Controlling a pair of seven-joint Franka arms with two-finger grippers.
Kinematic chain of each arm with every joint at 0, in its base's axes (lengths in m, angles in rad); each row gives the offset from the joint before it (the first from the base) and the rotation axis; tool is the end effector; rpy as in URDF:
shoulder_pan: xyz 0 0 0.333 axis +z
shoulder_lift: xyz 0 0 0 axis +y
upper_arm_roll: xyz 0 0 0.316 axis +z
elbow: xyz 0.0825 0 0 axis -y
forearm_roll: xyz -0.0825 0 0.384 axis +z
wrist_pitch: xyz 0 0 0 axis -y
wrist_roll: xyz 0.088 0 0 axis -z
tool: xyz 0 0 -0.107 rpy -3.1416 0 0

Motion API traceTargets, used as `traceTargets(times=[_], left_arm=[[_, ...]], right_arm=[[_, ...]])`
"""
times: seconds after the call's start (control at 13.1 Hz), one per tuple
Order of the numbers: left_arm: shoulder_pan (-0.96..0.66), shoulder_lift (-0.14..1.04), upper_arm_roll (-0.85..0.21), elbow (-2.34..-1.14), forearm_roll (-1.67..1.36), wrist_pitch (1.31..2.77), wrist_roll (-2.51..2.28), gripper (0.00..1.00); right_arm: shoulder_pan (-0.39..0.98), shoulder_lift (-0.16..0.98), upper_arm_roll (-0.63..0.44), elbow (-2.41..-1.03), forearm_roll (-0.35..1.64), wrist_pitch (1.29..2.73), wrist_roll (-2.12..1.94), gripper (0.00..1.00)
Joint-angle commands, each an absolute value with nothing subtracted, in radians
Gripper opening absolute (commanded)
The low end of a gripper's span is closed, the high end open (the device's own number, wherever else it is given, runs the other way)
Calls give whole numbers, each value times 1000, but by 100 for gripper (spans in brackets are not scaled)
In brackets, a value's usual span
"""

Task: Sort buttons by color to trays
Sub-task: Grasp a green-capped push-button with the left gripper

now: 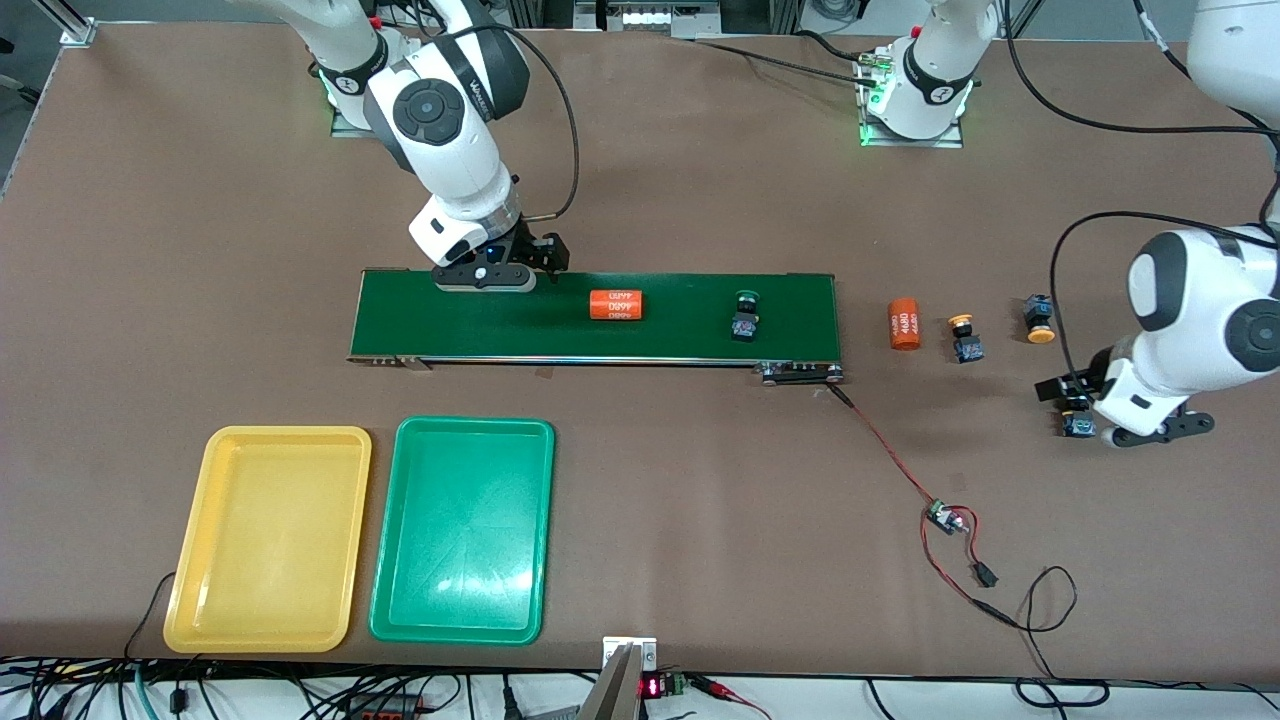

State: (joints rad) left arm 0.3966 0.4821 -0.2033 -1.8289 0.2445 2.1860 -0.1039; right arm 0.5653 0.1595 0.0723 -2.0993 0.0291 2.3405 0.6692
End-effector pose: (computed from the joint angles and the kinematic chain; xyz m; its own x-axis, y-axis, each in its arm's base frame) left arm 0.6188 0.1383 0.2652 0.9805 0.1655 -0.1056 0.1551 -0.9828 -0.1000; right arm 0.4639 0.3433 0.3526 0.9976 -0.0540 0.0429 -0.0505 -0.9957 -0.0772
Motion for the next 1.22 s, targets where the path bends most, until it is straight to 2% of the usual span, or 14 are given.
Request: traceTargets(times=[0.0,0.46,0.69,1.14], left_arm=[[437,543,-215,-1786,261,2209,55,100],[454,593,-215,-1758,275,2249,172,100],[460,644,-216,-1678,272,2243,173,100],[485,681,-233,-1651,259,2220,175,100]], right_arm=[[534,158,71,-2085,15,2324,661,100],[416,172,75,-2068,9,2318,614,100],[407,175,75,-2068,8,2281,600,100],[408,219,80,-2066,6,2270,588,100]])
